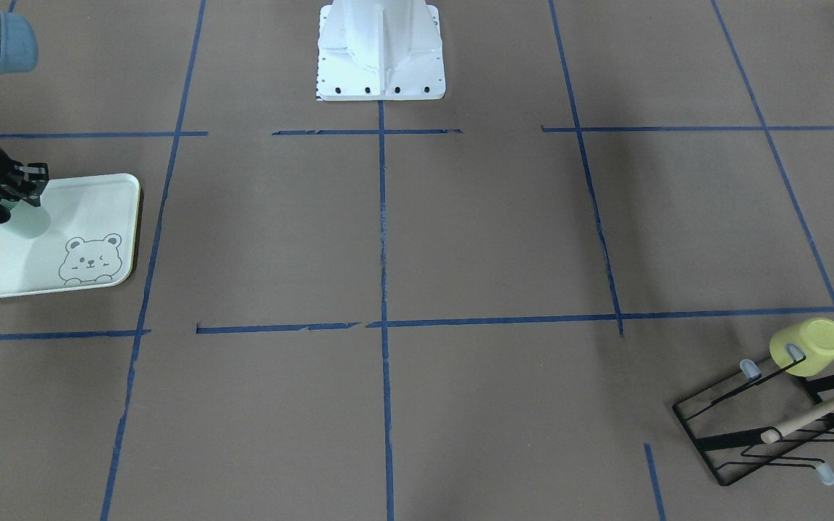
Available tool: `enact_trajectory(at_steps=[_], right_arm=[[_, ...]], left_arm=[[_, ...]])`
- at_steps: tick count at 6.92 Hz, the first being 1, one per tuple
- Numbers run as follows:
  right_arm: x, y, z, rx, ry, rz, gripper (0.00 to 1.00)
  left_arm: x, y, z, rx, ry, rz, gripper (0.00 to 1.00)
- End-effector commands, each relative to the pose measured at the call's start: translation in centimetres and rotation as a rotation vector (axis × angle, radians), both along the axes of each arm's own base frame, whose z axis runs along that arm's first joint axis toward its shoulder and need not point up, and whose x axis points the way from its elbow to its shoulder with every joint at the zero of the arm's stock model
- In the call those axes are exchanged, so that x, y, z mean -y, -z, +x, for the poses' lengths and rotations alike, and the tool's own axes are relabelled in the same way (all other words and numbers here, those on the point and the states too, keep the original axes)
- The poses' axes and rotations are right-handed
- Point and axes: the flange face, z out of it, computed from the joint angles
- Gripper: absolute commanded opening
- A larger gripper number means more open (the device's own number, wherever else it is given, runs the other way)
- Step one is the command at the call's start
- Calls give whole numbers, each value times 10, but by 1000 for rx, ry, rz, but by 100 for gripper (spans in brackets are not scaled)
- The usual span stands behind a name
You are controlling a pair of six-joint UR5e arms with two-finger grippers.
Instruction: Left arm grabs green cup and hands to right arm on tray
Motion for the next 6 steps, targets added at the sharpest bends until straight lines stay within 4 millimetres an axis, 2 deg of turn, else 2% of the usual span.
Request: enact_trajectory(at_steps=[1, 2, 3, 4, 5, 6], right_arm=[[13, -7, -15, -11, 12, -7, 67], [12, -5, -13, -8, 8, -8, 100], [13, 0, -12, -1, 5, 2, 100], [13, 21, 0, 21, -16, 36, 100], [16, 44, 32, 47, -74, 64, 100], [13, 42, 83, 50, -149, 69, 100]], left_arm=[[0, 0, 1, 0, 0, -1, 100], [0, 0, 1, 0, 0, -1, 100], [1, 1, 1, 0, 0, 0, 100], [1, 1, 1, 0, 0, 0, 100], [1, 1, 1, 0, 0, 0, 100], [1, 1, 1, 3, 0, 0, 100]])
